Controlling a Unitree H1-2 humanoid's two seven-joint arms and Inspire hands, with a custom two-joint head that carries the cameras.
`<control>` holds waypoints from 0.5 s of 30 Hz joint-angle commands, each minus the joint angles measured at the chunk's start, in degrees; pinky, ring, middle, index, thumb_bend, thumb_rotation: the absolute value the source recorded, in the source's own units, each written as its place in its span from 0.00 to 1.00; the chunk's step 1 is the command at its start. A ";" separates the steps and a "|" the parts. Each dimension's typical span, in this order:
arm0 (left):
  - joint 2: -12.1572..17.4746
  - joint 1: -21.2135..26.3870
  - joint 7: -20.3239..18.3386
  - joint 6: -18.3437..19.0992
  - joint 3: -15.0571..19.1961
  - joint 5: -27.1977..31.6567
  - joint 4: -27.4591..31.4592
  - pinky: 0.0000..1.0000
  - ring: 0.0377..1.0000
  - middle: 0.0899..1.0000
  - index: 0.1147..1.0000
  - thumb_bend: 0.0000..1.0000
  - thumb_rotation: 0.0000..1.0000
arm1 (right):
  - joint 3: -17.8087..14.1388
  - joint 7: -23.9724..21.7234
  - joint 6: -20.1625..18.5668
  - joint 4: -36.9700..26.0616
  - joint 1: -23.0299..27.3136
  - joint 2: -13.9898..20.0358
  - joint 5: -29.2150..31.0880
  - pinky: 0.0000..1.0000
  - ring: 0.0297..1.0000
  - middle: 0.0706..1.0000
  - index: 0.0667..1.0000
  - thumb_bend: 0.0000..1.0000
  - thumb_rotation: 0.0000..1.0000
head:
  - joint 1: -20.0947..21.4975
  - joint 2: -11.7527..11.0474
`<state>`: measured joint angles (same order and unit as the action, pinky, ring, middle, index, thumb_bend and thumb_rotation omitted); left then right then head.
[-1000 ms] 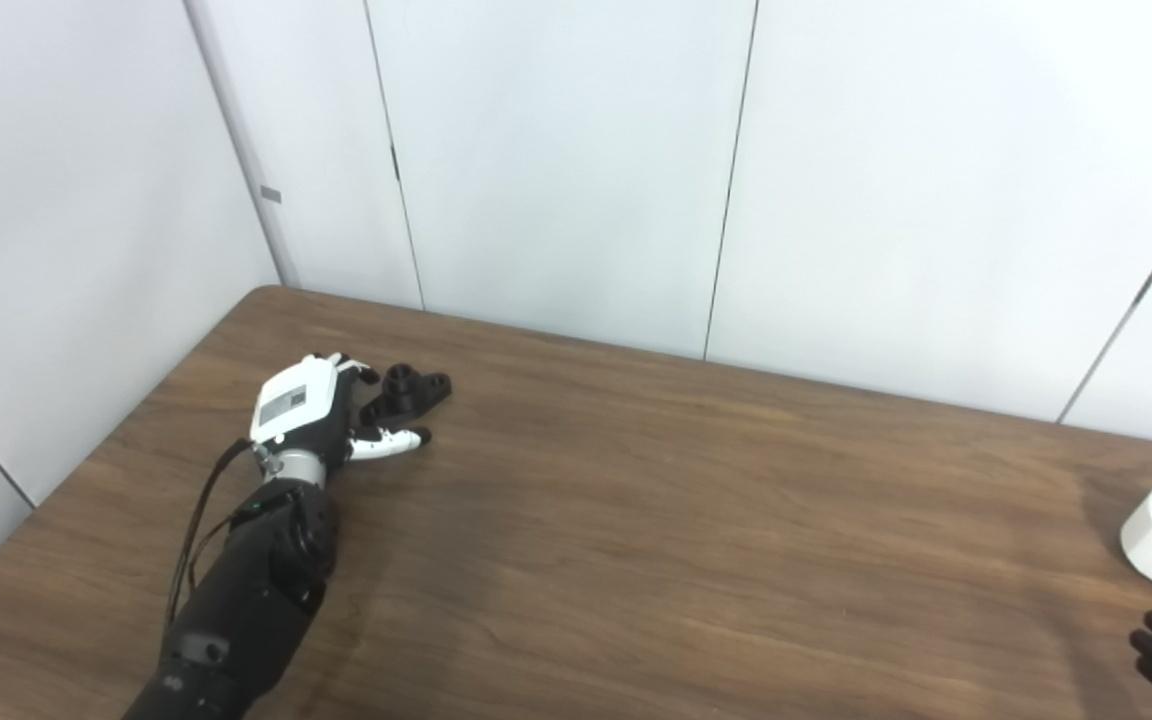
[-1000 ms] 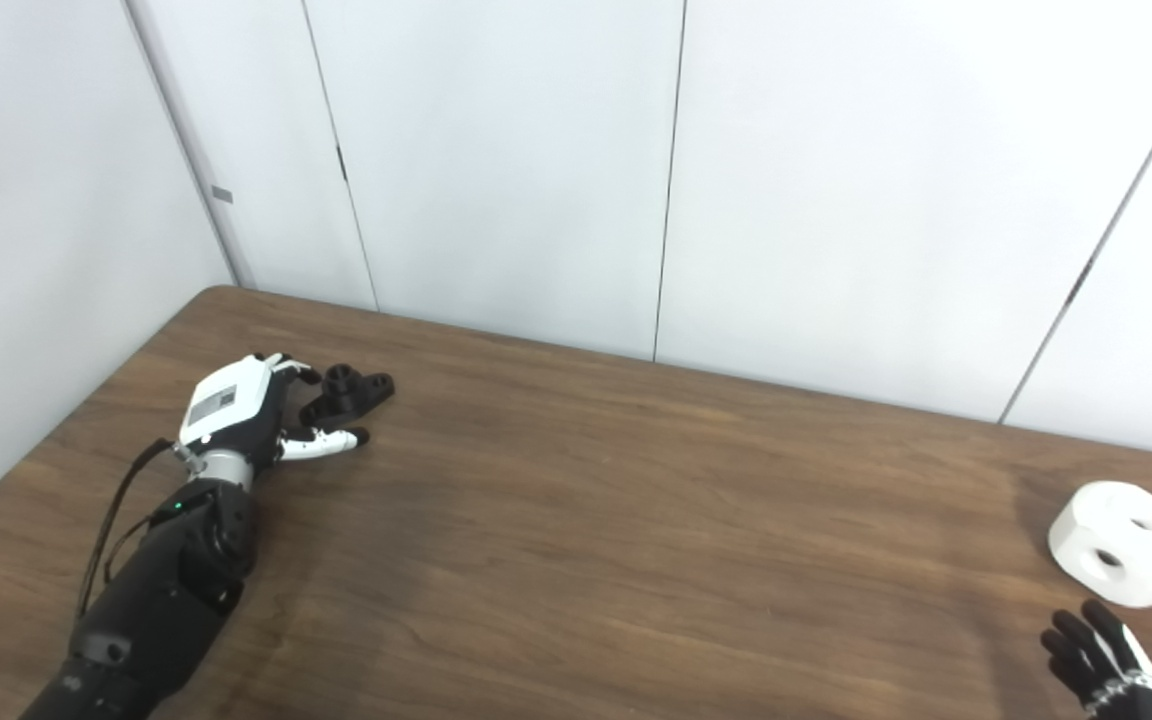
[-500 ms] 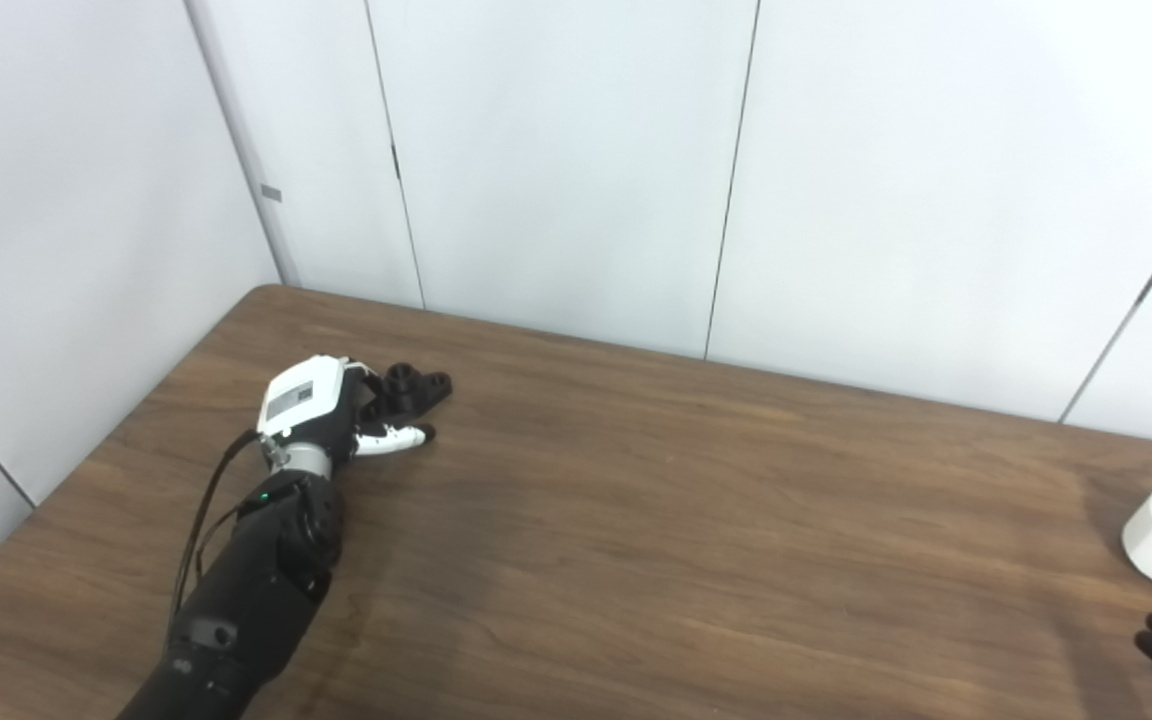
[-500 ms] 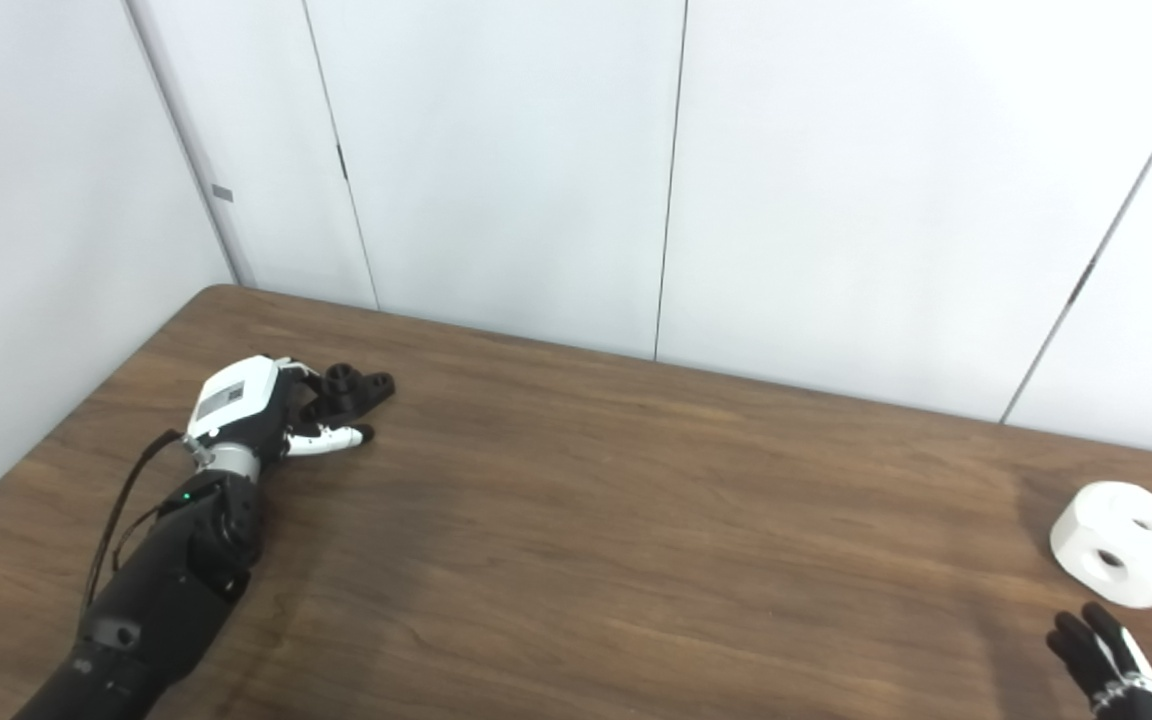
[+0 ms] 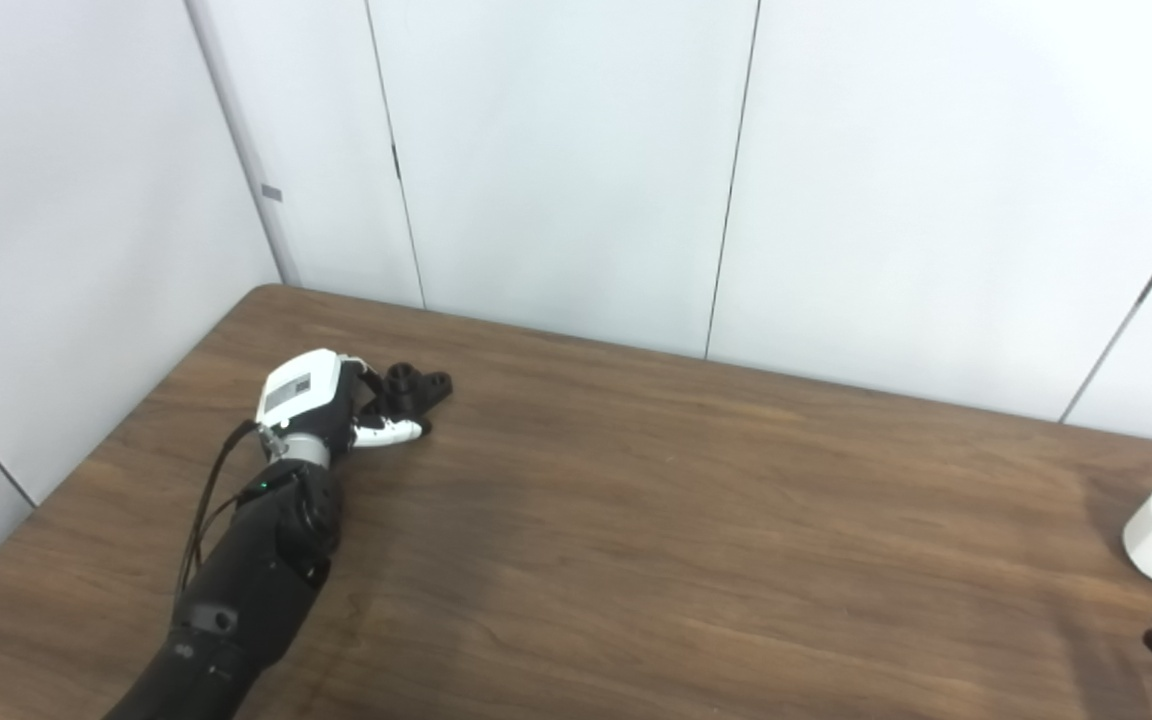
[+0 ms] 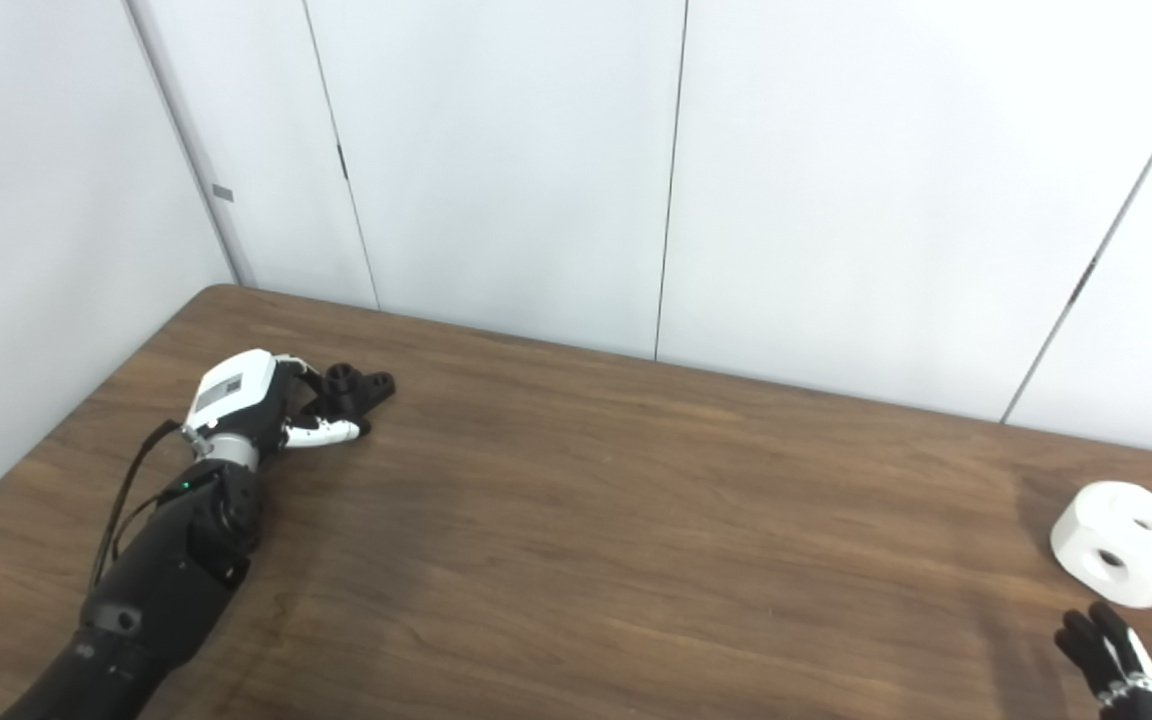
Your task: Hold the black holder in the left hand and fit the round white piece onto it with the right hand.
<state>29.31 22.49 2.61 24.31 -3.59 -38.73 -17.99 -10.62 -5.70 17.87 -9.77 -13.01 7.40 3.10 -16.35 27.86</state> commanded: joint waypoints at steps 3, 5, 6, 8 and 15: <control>2.07 2.44 0.66 0.00 0.39 0.20 0.72 1.00 0.98 0.88 0.64 0.78 0.42 | 1.08 0.84 -0.74 1.95 -6.75 -1.73 -0.64 1.00 0.91 0.89 0.93 0.72 1.00 | 0.08 0.08; 2.05 2.52 0.60 -0.01 0.38 0.52 0.61 1.00 0.98 0.88 0.62 0.76 0.36 | 1.08 0.80 -1.09 1.78 -6.77 -1.68 -0.69 1.00 0.92 0.89 0.93 0.72 1.00 | 0.08 0.08; 2.03 2.56 0.63 -0.10 0.41 0.72 0.45 1.00 0.98 0.88 0.62 0.76 0.35 | 1.09 0.70 -0.74 1.99 -6.72 -1.66 -0.54 1.00 0.92 0.89 0.93 0.72 1.00 | 0.10 0.09; 1.94 2.61 0.83 -0.27 0.58 1.17 0.17 1.00 0.98 0.88 0.61 0.74 0.31 | 1.11 0.56 -0.31 2.30 -6.66 -1.66 -0.30 1.00 0.92 0.90 0.94 0.71 1.00 | 0.23 0.11; 1.41 2.37 1.73 -1.12 1.54 2.96 0.11 1.00 0.96 0.87 0.56 0.72 0.24 | 1.11 0.60 0.04 2.70 -6.60 -1.76 -0.17 1.00 0.92 0.90 0.94 0.71 1.00 | 0.35 0.08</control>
<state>29.40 22.66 2.83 23.74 -2.96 -35.79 -18.27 -10.56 -5.67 17.38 -10.10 -13.23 7.35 2.50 -16.08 27.95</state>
